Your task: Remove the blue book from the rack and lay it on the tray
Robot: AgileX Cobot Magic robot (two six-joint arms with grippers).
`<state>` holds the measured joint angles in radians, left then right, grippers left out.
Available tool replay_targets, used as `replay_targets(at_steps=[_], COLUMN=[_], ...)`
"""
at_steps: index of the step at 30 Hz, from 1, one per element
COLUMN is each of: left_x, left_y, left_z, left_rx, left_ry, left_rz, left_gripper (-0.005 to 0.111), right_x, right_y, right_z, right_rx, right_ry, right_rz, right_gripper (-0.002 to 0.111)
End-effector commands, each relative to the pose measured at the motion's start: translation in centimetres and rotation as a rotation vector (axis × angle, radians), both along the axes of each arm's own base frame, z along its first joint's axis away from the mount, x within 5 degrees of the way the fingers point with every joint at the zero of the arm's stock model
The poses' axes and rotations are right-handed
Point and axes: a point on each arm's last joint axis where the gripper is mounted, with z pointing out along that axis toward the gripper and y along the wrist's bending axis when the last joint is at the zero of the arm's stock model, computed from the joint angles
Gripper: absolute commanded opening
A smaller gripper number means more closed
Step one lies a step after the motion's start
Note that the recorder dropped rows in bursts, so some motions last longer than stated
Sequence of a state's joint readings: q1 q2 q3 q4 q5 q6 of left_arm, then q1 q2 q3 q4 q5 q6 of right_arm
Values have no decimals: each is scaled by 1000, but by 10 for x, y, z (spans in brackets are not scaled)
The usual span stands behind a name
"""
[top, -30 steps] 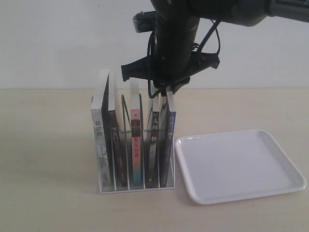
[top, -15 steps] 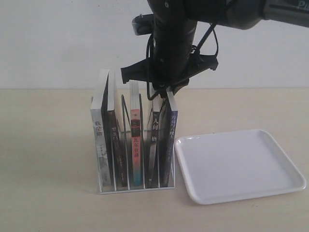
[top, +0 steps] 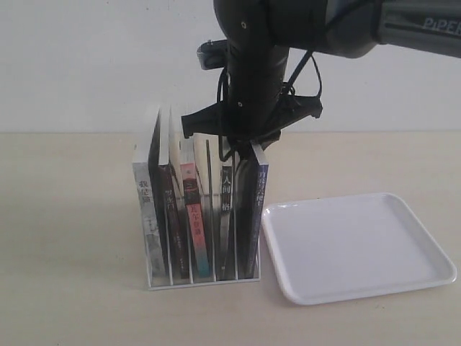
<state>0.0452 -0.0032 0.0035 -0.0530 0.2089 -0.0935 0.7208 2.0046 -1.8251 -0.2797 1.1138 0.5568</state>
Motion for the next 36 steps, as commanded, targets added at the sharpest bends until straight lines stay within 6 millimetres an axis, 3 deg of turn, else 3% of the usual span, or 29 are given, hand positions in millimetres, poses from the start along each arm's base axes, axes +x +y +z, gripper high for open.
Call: replay_targets(at_steps=[1, 15, 36], left_x=[0, 0, 0], left_y=[0, 0, 0], left_z=[2, 2, 2], left_rx=[-20, -20, -20], left_ry=[-10, -10, -10], left_rz=[4, 4, 4], left_gripper=[4, 4, 4], right_x=[-1, -22, -9], right_y=[-3, -22, -4], right_z=[4, 68, 26], right_rx=[-13, 88, 99], right_ry=[-11, -126, -53], right_rz=[6, 2, -111], right_gripper=[0, 0, 0])
